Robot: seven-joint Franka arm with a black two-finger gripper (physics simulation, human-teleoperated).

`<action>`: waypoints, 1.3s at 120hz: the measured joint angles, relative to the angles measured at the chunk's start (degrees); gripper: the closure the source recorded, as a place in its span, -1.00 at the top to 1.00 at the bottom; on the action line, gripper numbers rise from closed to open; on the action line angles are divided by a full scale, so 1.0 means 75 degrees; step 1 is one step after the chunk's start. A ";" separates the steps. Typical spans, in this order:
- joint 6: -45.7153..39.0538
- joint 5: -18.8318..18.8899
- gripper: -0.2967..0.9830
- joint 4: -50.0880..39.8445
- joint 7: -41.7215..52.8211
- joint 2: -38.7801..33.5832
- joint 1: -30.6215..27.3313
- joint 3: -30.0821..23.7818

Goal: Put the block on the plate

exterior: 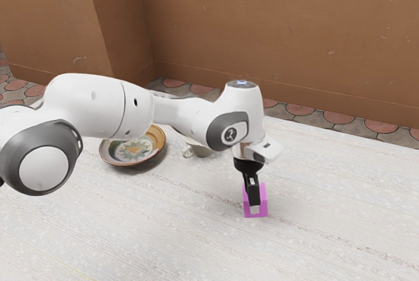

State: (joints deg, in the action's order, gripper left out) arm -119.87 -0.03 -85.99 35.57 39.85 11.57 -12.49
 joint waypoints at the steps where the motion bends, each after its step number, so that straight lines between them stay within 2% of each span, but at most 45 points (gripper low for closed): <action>1: -0.0008 -0.0004 0.54 -0.0010 0.0000 -0.0001 -0.0001 0.0000; 10: -0.0073 -0.0037 0.48 -0.0057 -0.0006 -0.0008 0.0001 0.0001; 29: -0.0166 -0.0022 0.09 -0.0111 -0.0061 -0.0032 0.0020 0.0001; 48: -0.0257 0.0092 -0.10 -0.0125 -0.0182 -0.0070 0.0021 0.0003; 70: -0.0267 0.0167 -0.05 -0.0152 -0.0309 -0.0381 0.0013 0.0017; 108: 0.0192 0.0233 -0.04 -0.0110 -0.0457 -0.1571 0.0017 0.0454; 130: 0.0597 0.0147 -0.05 -0.0068 -0.0361 -0.1844 -0.0024 0.1572; 156: 0.0933 -0.0441 -0.04 -0.0072 0.0123 -0.1894 -0.0122 0.2963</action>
State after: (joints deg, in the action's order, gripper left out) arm -112.87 -3.33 -86.53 36.49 25.65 10.65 9.73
